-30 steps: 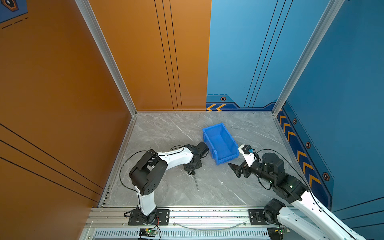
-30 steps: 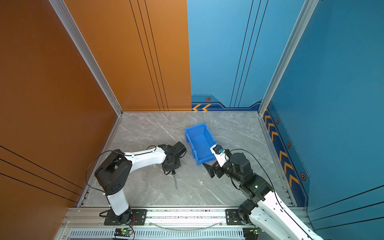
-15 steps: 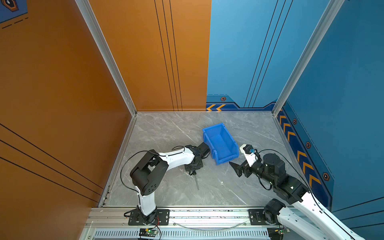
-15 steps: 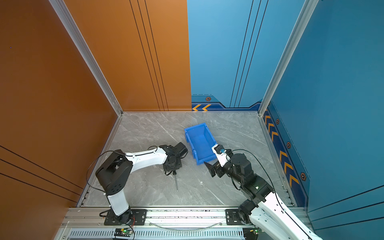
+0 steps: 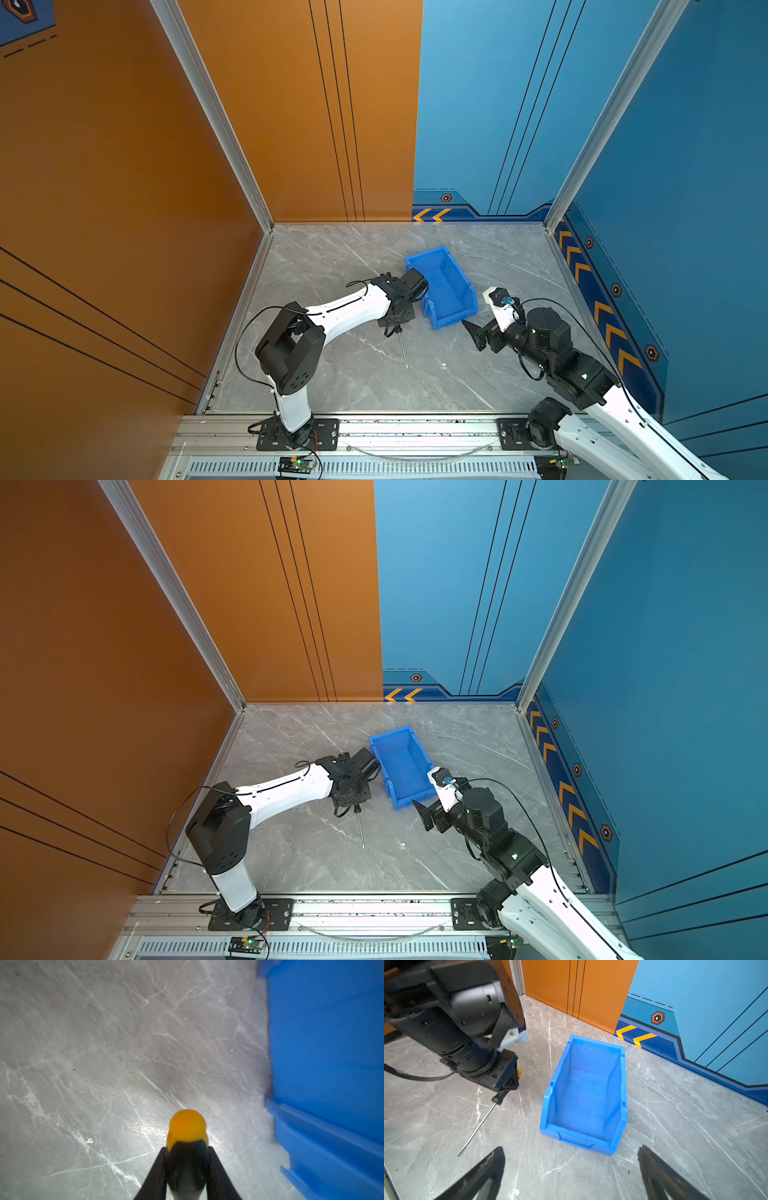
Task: Put the screwdriver in the bin
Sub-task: 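Lift the screwdriver with the left gripper and carry it over the blue bin, then lower the screwdriver into the blue bin with the left gripper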
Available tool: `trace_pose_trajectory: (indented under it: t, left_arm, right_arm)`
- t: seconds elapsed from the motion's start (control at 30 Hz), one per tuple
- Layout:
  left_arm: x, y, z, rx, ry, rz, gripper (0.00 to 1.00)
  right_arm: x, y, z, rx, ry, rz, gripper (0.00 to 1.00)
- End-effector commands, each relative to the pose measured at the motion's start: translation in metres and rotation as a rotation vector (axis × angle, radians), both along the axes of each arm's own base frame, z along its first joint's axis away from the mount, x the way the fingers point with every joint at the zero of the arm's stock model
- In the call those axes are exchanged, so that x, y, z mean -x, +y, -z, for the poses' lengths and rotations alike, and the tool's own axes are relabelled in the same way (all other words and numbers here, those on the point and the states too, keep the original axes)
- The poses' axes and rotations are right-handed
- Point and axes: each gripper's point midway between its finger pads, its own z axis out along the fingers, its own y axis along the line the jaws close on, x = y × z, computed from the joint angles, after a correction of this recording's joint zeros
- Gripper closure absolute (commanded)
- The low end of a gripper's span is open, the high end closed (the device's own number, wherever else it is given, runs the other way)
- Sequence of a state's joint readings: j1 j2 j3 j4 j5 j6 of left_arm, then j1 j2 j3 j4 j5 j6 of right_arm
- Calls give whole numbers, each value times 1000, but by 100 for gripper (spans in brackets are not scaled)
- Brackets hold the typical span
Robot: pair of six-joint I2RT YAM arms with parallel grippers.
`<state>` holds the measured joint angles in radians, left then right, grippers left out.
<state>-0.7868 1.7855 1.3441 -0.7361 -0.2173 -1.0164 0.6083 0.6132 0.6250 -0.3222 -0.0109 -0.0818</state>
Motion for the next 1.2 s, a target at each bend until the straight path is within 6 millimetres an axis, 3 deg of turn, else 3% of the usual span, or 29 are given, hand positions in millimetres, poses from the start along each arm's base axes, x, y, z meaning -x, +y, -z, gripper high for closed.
trace_pose_trajectory:
  t: [0.0,0.27,0.6,0.8,1.17]
  left_arm:
    - [-9,-6,-35,-2,-73,26,89]
    - [-35,-27,-86,49,-180,50,89]
    - [-65,-71,-116,142,-239,84,89]
    - [-85,-101,-122,190,-262,86,88]
    - [-118,-128,-100,222,-264,4,88]
  right_arm:
    - [-4,-9,1,15,-16,54,0]
    - [-6,-13,1,24,-23,73,0]
    - [-9,-19,0,36,-34,106,0]
    - [-13,-33,-4,56,-64,178,0]
    - [-13,-37,-7,60,-79,197,0]
